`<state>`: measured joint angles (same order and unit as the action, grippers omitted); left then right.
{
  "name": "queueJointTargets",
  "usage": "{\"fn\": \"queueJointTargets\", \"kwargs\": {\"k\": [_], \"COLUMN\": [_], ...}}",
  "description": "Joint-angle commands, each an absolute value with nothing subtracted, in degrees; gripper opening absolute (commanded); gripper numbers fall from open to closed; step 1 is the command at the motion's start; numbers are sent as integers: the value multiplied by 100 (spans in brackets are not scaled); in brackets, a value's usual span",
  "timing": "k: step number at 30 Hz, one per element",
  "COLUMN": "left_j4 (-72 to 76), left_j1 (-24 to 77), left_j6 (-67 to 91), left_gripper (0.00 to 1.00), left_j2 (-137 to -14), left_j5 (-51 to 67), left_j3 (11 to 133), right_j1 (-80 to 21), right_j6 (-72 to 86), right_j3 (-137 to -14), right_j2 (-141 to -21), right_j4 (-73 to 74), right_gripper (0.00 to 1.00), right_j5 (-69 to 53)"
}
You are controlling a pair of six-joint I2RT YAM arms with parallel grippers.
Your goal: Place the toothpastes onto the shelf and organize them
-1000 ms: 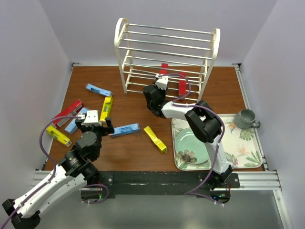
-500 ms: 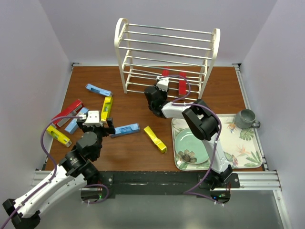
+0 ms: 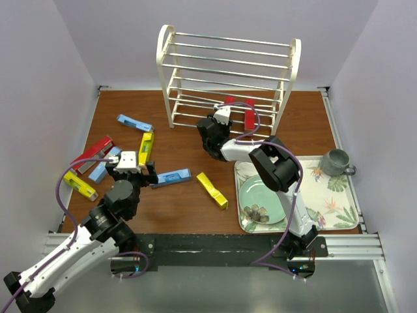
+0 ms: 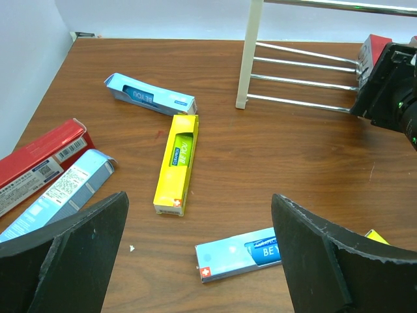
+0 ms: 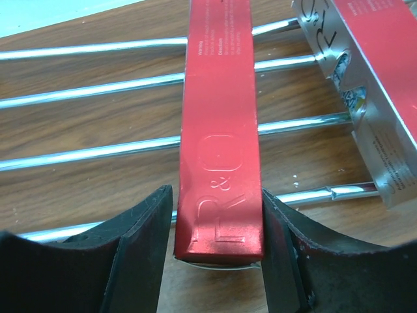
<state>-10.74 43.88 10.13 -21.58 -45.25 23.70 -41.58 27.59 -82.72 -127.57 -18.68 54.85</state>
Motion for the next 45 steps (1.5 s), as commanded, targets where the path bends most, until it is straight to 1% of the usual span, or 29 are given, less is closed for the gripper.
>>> {"fn": "queueJointTargets", "kwargs": {"k": [1, 4, 9, 13, 19, 25, 32, 35, 38, 41, 42, 45], "left_j4": [-782, -782, -782, -782, -782, -782, -774, -773, -773, -765, -765, -765], "left_j1": [4368, 4368, 4368, 4368, 4368, 4368, 4368, 4368, 4368, 4368, 4368, 4368], "left_j6": [1134, 1134, 1125, 1125, 1125, 1107, 1099, 1090, 1081, 1081, 1081, 1081], "left_gripper": [96, 96, 96, 96, 96, 96, 96, 96, 96, 96, 96, 96], "left_j2": [-2188, -2180, -2153, -2171, -2215, -2215, -2206, -2224, -2215, -2215, -2215, -2224], "left_j5": [-4526, -4526, -4518, -4491, -4456, -4474, -4465, -4447, -4447, -4439, -4438, -4430], "left_j3": [2347, 2338, 2347, 2338, 2347, 2347, 2329, 2329, 2338, 2329, 2329, 2320], "right_j1": [-4157, -4148, -4157, -4166, -4166, -4166, -4157, -4157, -4148, -4148, -4148, -4148], "right_j6": [3023, 2997, 2795, 2584, 2488, 2364, 2154, 2171, 2188, 2215, 2241, 2267], "right_j3": [-8253, -8200, -8200, -8226, -8367, -8411, -8420, -8490, -8569, -8578, -8561, -8517], "right_j2": [-12419, -12401, -12393, -12419, -12515, -12586, -12612, -12647, -12700, -12691, -12674, -12595], "right_j4": [-1907, -1934, -2013, -2136, -2153, -2311, -2487, -2391, -2285, -2233, -2232, -2224], "right_gripper": [55, 50, 38, 34, 34, 31, 30, 32, 39, 48, 53, 59], "right_j5": [5546, 5467, 5335, 5256, 5335, 5221, 5045, 5097, 5124, 5150, 5159, 5177]}}
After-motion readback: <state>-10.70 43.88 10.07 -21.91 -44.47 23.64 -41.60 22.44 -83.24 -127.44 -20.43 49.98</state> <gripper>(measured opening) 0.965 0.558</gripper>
